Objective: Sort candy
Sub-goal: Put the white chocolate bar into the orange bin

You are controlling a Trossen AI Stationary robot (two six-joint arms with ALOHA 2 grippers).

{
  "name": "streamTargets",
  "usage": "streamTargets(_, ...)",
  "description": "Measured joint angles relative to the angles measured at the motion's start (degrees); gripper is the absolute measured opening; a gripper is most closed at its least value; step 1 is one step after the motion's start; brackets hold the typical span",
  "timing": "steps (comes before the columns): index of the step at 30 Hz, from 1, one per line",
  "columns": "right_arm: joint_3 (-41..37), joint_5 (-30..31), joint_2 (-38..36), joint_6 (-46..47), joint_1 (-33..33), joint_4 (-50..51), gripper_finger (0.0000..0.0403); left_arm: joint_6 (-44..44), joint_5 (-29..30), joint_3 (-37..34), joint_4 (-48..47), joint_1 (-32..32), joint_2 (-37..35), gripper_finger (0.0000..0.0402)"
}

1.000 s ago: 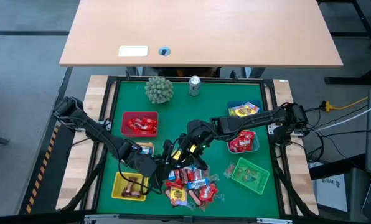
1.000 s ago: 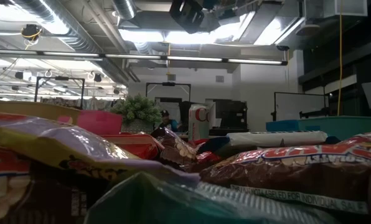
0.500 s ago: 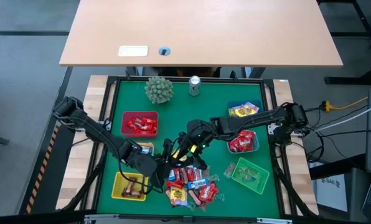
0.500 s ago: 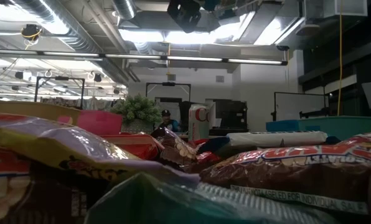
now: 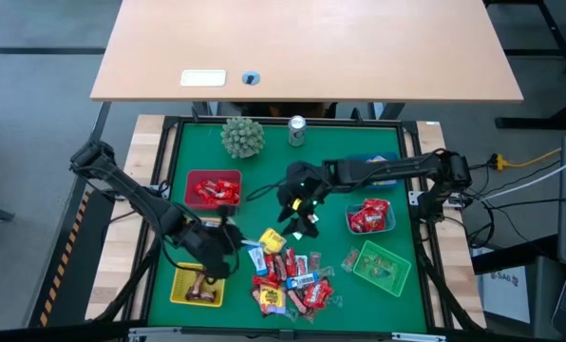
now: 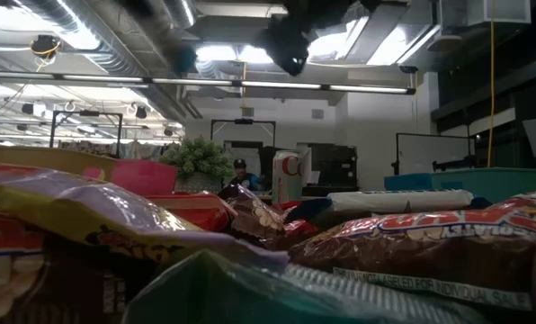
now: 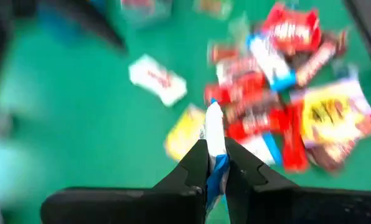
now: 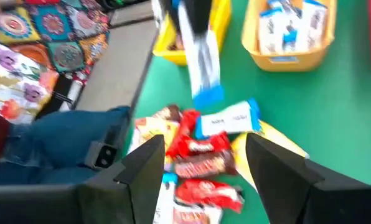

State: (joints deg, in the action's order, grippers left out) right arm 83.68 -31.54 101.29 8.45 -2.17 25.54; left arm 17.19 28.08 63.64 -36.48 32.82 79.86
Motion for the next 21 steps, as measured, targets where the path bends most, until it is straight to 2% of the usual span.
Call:
streamTargets(4, 0.0, 2.8, 0.0, -5.2, 0.9, 8.5, 0.0225, 16.0, -5.0, 0.0, -12.6, 1.2, -1.2, 0.0017)
streamTargets(10, 0.0, 16.5, 0.2, -14.5, 0.2, 15.2, 0.0225, 34.1, -12.9, 0.0, -27.5, 3.3, -1.2, 0.0017)
streamTargets(14, -0.1, 21.8, 0.2, -16.7, 0.3, 16.7, 0.0225, 39.6, -12.6, 0.0, -30.4, 4.4, -1.2, 0.0018)
streamTargets(21, -3.5, 22.1, 0.2, -16.7, 0.3, 16.2, 0.0225, 46.4, -12.3, 0.0, -30.9, 4.2, -1.1, 0.0061)
